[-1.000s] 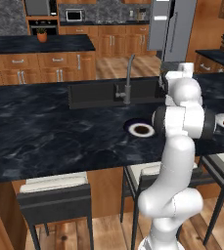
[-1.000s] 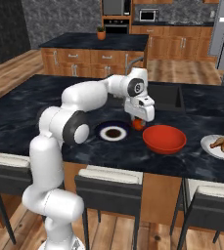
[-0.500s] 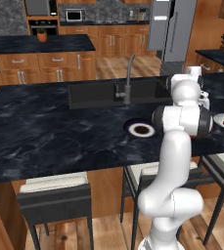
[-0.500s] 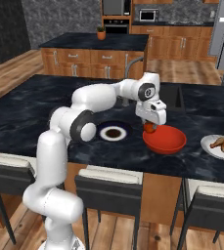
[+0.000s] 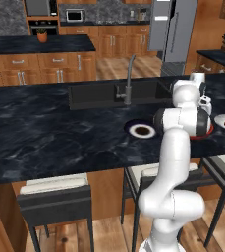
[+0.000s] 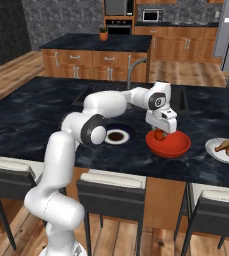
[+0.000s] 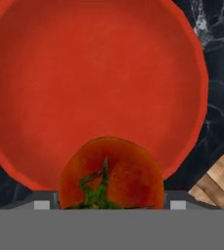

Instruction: Pick the chicken drumstick and tomato from their plates and place them in the bowl. Then put the bowl in the fridge.

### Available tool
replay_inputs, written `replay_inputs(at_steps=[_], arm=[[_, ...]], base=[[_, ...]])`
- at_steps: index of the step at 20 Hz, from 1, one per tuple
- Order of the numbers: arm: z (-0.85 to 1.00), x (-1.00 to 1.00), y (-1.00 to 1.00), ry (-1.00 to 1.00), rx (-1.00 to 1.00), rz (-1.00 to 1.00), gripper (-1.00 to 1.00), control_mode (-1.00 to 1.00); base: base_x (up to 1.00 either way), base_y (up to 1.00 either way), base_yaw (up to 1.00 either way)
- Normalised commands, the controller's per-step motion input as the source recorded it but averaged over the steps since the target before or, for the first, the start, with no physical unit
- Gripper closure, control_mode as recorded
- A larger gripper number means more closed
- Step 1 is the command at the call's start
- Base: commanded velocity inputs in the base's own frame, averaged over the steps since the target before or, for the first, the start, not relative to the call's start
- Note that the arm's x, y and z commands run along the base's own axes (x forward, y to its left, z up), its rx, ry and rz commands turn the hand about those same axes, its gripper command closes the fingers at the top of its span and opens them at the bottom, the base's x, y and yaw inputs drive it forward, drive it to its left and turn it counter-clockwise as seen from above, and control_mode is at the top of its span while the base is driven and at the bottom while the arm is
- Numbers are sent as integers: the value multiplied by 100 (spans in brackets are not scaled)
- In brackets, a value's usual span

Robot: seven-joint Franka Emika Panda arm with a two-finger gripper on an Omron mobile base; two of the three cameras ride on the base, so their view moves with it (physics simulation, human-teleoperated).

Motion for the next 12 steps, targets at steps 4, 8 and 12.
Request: replay_inputs(at_steps=[4,8,12], arm=[[-27,24,-22,-5,3,0,100,-100],[-30,7,-19,0,6,0,100,-100],[-22,0,-3,0,1,0,100,-100]], base=[[0,0,0],[0,0,0],[0,0,0]])
